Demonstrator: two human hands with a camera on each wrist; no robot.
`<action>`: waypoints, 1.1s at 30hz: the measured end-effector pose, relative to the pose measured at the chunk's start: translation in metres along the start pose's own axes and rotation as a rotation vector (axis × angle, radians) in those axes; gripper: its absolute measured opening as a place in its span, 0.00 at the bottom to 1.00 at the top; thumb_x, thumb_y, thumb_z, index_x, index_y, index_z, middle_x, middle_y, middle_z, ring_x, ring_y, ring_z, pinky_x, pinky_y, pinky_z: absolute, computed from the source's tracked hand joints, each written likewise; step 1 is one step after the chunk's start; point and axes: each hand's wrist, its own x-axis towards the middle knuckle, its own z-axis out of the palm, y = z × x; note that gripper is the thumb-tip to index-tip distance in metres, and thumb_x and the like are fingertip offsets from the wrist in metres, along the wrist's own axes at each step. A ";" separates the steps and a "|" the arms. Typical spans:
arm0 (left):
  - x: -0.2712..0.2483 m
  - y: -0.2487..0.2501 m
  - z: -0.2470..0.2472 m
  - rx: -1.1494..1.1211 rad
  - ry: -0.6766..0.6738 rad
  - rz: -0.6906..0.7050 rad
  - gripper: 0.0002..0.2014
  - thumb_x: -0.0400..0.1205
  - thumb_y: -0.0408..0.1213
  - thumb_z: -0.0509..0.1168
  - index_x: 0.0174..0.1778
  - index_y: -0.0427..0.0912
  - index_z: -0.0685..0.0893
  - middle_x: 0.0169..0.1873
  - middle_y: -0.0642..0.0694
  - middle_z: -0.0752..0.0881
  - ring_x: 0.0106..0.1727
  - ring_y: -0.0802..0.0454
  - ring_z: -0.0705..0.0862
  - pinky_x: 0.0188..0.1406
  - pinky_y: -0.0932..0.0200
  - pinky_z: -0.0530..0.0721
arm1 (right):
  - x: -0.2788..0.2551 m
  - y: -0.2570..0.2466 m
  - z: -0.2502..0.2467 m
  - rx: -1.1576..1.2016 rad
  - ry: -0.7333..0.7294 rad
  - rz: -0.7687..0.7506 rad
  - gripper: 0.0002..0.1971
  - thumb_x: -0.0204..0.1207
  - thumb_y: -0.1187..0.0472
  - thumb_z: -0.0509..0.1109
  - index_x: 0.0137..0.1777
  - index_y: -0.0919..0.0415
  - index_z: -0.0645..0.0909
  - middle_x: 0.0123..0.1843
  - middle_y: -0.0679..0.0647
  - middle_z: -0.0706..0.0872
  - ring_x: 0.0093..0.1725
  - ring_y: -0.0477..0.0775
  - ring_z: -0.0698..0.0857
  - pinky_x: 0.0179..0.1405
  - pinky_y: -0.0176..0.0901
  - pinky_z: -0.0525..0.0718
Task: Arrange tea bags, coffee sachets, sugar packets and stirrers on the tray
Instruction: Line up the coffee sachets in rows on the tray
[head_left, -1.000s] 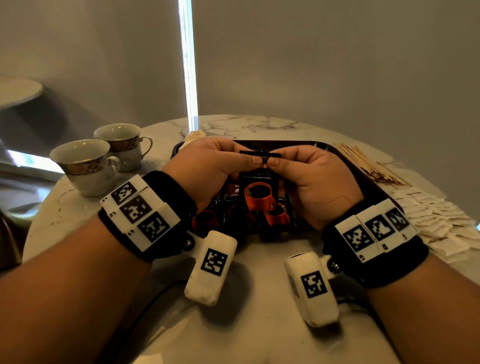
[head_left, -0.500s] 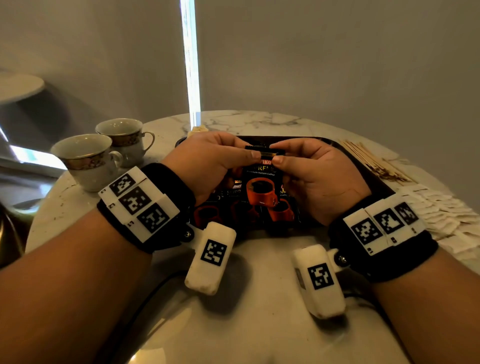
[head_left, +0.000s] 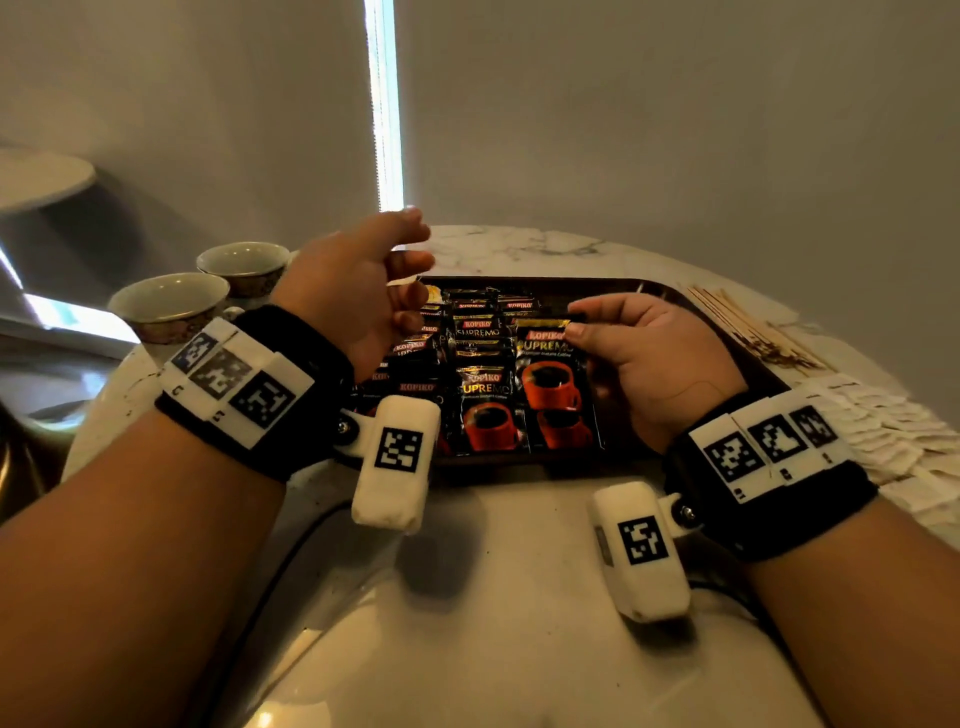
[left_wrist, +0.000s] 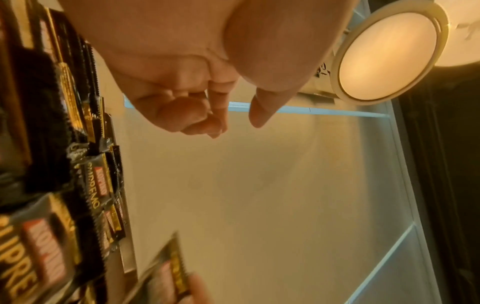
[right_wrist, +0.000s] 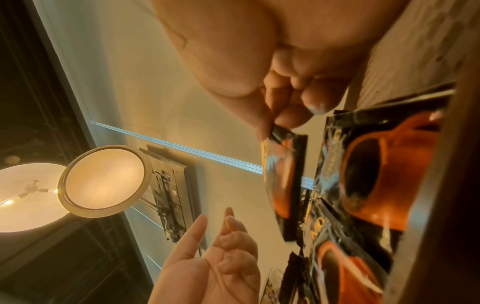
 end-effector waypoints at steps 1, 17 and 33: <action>0.000 0.001 -0.001 -0.007 0.012 0.003 0.10 0.86 0.47 0.65 0.55 0.44 0.82 0.36 0.50 0.81 0.27 0.56 0.77 0.21 0.65 0.72 | -0.002 0.000 0.002 -0.015 -0.037 0.019 0.07 0.76 0.68 0.76 0.50 0.56 0.86 0.39 0.54 0.90 0.30 0.48 0.82 0.23 0.40 0.78; 0.002 0.001 -0.003 -0.023 0.033 0.001 0.10 0.86 0.45 0.63 0.57 0.43 0.81 0.35 0.50 0.81 0.27 0.56 0.77 0.21 0.65 0.71 | -0.010 -0.006 0.004 -0.195 -0.139 -0.005 0.11 0.71 0.69 0.80 0.51 0.56 0.89 0.38 0.53 0.92 0.34 0.53 0.86 0.44 0.48 0.91; 0.007 -0.003 -0.002 -0.033 0.023 -0.025 0.11 0.86 0.46 0.64 0.59 0.43 0.81 0.34 0.50 0.82 0.25 0.56 0.78 0.20 0.66 0.72 | -0.016 -0.016 0.008 -0.266 -0.147 0.086 0.12 0.72 0.68 0.80 0.53 0.58 0.85 0.43 0.59 0.93 0.29 0.49 0.88 0.17 0.37 0.78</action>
